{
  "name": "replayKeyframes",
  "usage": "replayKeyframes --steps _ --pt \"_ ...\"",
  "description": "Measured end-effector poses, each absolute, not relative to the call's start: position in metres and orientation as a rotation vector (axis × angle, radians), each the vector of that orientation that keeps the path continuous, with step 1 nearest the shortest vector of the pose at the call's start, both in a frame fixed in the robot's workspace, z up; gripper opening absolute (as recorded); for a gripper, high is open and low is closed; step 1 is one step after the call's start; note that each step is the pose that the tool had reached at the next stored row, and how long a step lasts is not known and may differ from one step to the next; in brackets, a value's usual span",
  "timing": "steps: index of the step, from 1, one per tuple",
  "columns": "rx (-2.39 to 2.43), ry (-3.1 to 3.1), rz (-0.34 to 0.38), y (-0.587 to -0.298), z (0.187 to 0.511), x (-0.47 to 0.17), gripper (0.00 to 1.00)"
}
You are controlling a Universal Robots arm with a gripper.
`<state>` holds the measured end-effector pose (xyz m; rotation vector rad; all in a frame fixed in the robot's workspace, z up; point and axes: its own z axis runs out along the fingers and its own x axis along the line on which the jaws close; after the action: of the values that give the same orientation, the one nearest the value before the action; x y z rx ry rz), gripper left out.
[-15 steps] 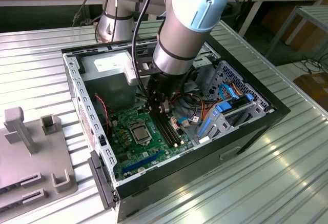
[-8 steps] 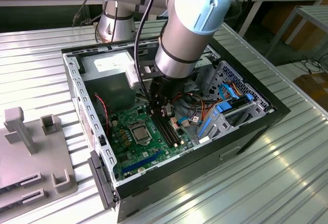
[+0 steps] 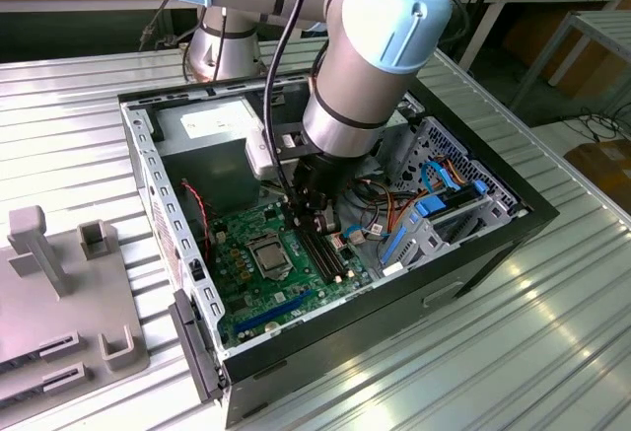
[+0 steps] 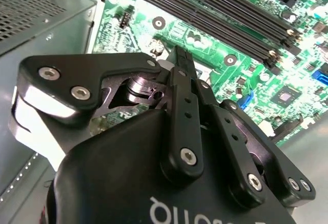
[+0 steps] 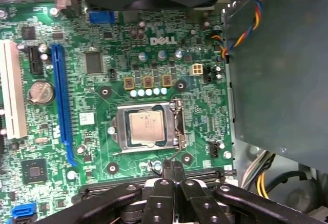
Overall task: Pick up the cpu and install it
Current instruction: 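Install the first cpu locking lever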
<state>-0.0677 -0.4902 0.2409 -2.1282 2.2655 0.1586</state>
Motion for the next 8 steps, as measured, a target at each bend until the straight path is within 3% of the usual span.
replayKeyframes --steps 8 --pt "-2.141 2.256 0.157 -0.5 0.2409 -0.0677 0.11"
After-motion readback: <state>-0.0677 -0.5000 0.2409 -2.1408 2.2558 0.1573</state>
